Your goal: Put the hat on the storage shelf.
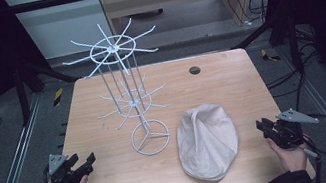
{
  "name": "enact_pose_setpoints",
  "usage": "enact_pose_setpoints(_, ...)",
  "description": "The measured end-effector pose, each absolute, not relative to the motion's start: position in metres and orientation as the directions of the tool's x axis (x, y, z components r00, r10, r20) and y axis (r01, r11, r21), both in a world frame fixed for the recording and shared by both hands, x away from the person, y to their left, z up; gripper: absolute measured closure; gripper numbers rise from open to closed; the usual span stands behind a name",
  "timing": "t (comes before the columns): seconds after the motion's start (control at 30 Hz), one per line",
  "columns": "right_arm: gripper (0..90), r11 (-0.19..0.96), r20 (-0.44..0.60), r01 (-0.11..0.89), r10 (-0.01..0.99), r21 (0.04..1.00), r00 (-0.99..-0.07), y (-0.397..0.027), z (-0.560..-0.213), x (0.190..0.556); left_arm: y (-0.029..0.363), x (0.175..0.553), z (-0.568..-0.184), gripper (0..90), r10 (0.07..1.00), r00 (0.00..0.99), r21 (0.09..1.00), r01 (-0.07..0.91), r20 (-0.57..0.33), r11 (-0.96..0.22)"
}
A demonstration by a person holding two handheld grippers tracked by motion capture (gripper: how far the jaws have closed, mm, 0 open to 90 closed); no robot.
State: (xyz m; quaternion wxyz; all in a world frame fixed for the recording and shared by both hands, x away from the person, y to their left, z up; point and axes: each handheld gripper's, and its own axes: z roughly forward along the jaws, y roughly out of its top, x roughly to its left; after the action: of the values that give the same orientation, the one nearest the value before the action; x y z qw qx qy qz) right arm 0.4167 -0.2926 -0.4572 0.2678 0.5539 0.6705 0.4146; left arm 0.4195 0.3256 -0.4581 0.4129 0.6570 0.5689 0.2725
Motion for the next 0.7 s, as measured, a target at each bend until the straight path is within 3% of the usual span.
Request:
enact_pose_setpoints(0.33, 84.4, 0.139, 0.048, 0.448, 0.923, 0.883, -0.383, -0.252, -0.428, 0.406, 0.323, 0.417, -0.455, 50.1, 0.967, 0.231, 0.849, 0.528, -0.111, -0.029)
enact_pose_setpoints(0.47, 89.7, 0.164, 0.052, 0.433, 0.893, 0.886, -0.446, -0.234, -0.419, 0.401, 0.322, 0.417, -0.455, 51.9, 0.967, 0.232, 0.849, 0.528, -0.107, -0.033)
enact_pose_setpoints(0.7, 90.0, 0.194, 0.058, 0.427, 0.858, 0.883, -0.511, -0.214, -0.412, 0.398, 0.320, 0.417, -0.455, 51.9, 0.970, 0.224, 0.844, 0.535, -0.091, -0.044)
